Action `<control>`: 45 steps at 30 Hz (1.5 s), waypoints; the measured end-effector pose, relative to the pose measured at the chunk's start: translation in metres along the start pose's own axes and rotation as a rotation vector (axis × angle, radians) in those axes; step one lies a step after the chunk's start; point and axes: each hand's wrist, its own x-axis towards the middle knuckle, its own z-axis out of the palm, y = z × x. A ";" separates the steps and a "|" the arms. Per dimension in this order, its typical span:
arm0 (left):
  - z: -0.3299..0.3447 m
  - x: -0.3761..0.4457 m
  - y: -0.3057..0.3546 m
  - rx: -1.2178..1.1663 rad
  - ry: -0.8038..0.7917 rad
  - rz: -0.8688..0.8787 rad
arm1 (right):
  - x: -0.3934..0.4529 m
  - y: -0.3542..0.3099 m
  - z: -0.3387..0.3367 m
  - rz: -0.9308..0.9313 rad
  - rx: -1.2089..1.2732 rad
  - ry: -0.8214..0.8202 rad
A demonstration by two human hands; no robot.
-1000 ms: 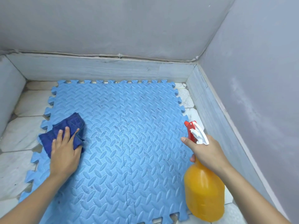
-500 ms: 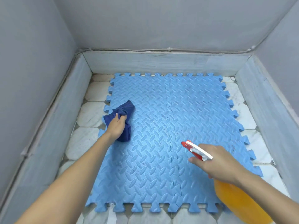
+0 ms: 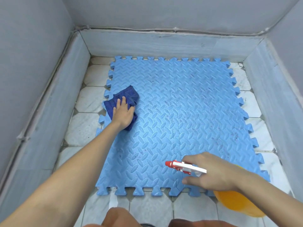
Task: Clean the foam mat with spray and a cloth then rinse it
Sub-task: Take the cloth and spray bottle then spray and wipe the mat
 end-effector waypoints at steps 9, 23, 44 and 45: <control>0.025 0.007 -0.011 0.294 0.188 0.168 | -0.028 0.032 0.003 0.181 0.286 0.193; 0.103 0.002 0.067 0.255 0.275 0.300 | -0.152 0.120 0.046 0.736 0.660 0.581; 0.163 -0.042 0.099 0.709 -0.095 0.823 | -0.076 0.126 -0.030 0.568 0.752 0.800; 0.162 -0.042 0.099 0.705 -0.099 0.824 | -0.077 0.127 -0.028 0.567 0.769 0.802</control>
